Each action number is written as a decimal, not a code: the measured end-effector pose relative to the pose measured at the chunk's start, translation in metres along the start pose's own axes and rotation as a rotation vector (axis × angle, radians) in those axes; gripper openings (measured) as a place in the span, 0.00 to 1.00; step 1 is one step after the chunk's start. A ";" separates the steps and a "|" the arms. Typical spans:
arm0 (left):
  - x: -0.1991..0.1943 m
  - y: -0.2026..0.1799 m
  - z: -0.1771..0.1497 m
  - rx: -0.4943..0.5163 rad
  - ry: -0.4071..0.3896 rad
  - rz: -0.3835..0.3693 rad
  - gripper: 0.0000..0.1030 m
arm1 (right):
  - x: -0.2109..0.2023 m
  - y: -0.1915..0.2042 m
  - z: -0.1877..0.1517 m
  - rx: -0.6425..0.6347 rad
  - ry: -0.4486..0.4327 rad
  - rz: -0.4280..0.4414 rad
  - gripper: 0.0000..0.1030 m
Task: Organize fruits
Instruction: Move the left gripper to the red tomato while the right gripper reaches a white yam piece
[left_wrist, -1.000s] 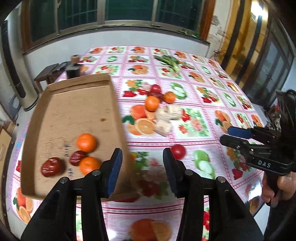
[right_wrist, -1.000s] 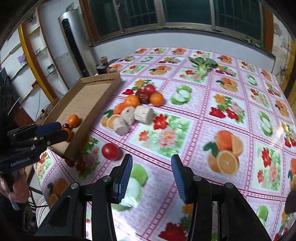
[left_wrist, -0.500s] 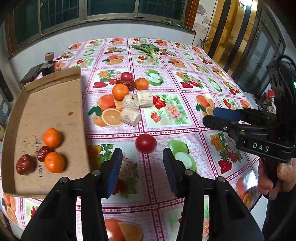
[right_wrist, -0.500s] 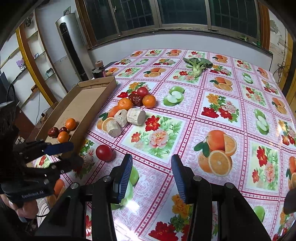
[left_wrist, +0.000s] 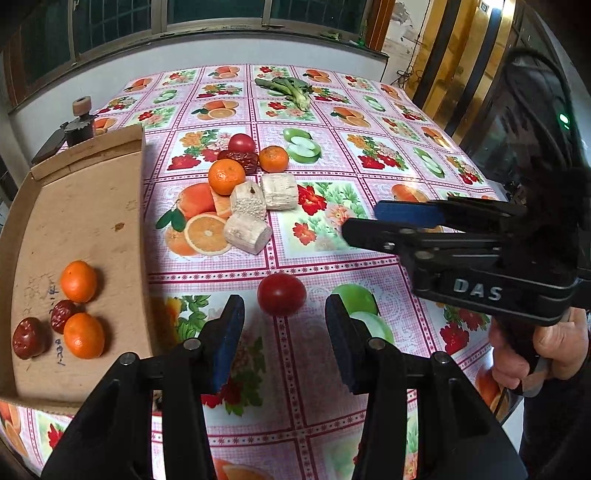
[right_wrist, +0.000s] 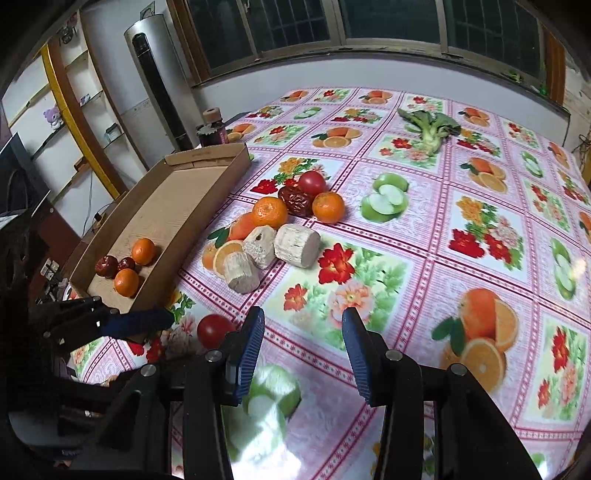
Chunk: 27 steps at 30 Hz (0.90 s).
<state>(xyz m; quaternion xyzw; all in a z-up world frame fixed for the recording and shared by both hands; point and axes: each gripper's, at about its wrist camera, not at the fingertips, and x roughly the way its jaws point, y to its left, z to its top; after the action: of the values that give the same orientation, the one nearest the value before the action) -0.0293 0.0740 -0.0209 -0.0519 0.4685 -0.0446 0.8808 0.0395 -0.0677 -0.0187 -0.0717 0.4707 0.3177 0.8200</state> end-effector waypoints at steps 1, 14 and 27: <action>0.002 0.000 0.001 -0.001 0.000 0.002 0.42 | 0.004 -0.001 0.002 -0.001 0.005 0.005 0.44; 0.032 0.001 0.005 0.006 0.041 0.012 0.42 | 0.065 -0.002 0.032 -0.003 0.077 0.056 0.44; 0.034 0.007 0.005 0.008 0.017 0.013 0.30 | 0.072 0.007 0.046 -0.029 0.039 0.012 0.38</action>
<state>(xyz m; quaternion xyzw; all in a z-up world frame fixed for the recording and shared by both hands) -0.0062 0.0765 -0.0465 -0.0449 0.4762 -0.0414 0.8772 0.0946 -0.0107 -0.0509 -0.0867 0.4824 0.3280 0.8076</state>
